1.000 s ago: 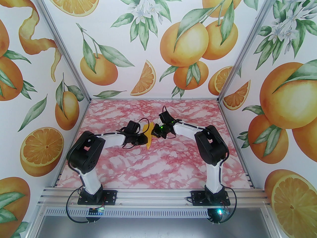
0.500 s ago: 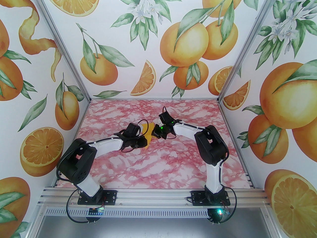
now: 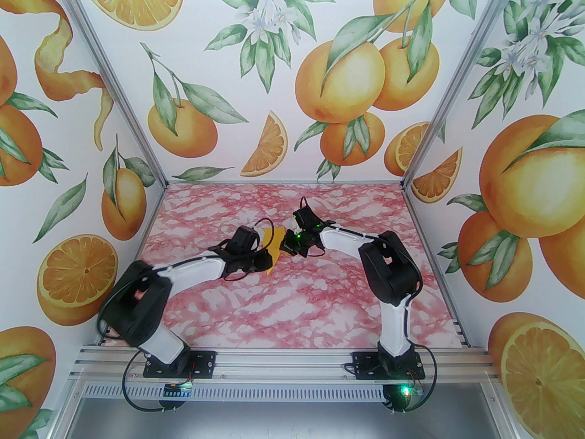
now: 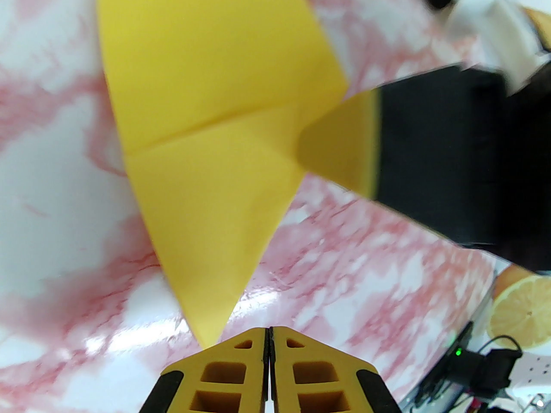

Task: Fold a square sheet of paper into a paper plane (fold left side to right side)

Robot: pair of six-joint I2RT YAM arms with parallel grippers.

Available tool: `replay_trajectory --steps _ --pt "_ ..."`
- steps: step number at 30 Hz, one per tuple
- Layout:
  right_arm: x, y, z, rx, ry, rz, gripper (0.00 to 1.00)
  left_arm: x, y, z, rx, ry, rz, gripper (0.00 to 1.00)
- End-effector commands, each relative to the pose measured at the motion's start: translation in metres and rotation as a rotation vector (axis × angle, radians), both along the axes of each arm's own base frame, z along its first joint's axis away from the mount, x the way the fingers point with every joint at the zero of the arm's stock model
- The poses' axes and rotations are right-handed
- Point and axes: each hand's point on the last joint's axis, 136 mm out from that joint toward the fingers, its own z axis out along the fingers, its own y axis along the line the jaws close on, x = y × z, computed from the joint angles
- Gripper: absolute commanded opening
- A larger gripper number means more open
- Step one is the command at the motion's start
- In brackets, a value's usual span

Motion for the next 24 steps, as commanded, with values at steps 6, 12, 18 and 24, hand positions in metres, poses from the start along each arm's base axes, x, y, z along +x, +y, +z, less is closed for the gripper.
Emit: replay_trajectory --steps 6,12,18,24 --pt "-0.003 -0.005 0.001 -0.013 -0.008 -0.008 0.0 -0.004 0.001 -0.031 0.028 0.048 -0.016 0.1" --pt "-0.002 -0.003 0.004 -0.007 -0.012 -0.008 0.0 -0.009 0.009 -0.05 0.08 0.081 -0.005 0.1" --pt "-0.002 -0.003 0.003 -0.013 -0.011 0.001 0.0 0.003 0.01 -0.029 0.028 0.047 0.012 0.13" --pt "-0.004 -0.004 0.001 -0.023 -0.005 0.008 0.0 0.042 0.01 0.028 -0.072 -0.066 0.001 0.24"
